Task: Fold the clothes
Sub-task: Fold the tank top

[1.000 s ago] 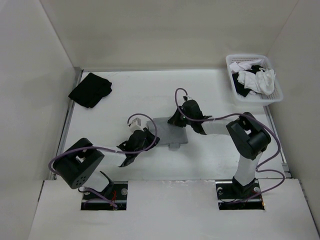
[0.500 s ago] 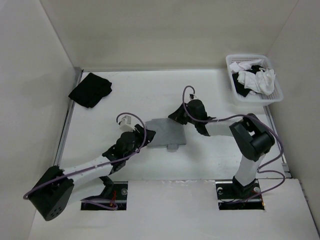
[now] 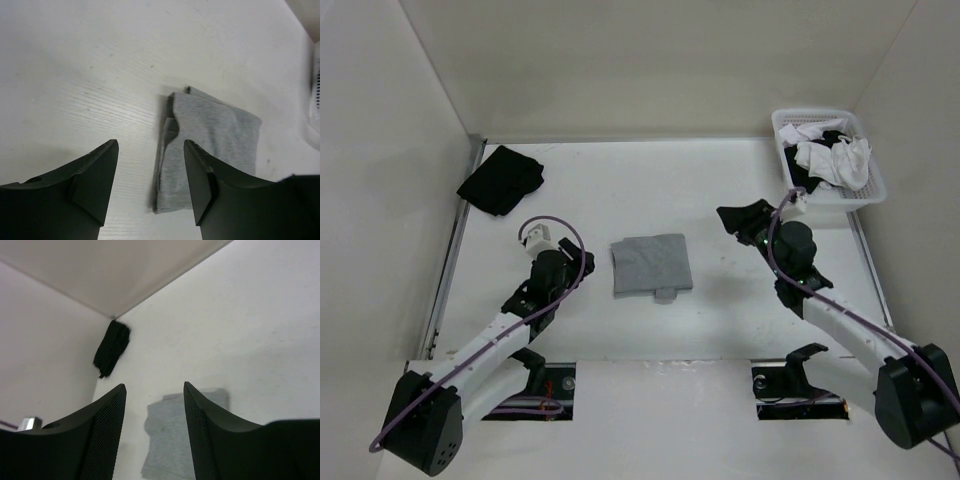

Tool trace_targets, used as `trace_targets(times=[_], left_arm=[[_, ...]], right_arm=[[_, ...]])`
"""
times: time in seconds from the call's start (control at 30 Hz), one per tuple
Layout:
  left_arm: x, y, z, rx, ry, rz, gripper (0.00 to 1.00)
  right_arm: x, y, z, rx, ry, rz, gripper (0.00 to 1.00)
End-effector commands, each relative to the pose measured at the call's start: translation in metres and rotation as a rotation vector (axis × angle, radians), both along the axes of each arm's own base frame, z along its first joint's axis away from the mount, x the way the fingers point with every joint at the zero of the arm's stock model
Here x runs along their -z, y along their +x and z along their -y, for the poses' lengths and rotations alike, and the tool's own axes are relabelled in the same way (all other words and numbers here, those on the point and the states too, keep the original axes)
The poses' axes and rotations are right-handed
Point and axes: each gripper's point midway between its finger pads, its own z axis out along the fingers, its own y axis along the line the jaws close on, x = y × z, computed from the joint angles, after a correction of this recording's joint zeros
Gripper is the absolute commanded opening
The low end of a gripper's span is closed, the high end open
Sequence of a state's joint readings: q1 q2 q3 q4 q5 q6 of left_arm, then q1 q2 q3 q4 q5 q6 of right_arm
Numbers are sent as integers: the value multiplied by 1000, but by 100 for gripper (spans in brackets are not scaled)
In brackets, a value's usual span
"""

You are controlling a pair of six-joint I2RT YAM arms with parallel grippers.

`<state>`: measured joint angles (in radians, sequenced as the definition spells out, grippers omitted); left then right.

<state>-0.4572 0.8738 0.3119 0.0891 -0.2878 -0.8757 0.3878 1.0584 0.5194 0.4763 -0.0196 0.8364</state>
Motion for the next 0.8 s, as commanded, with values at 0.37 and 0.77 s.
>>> trace_targets(times=[0.37, 0.77], left_arm=[[7, 4, -14, -2, 78, -73, 53], [12, 3, -3, 59, 94, -84, 55]], right_arm=[[58, 2, 59, 227, -94, -59, 56], [68, 6, 54, 208, -105, -90, 56]])
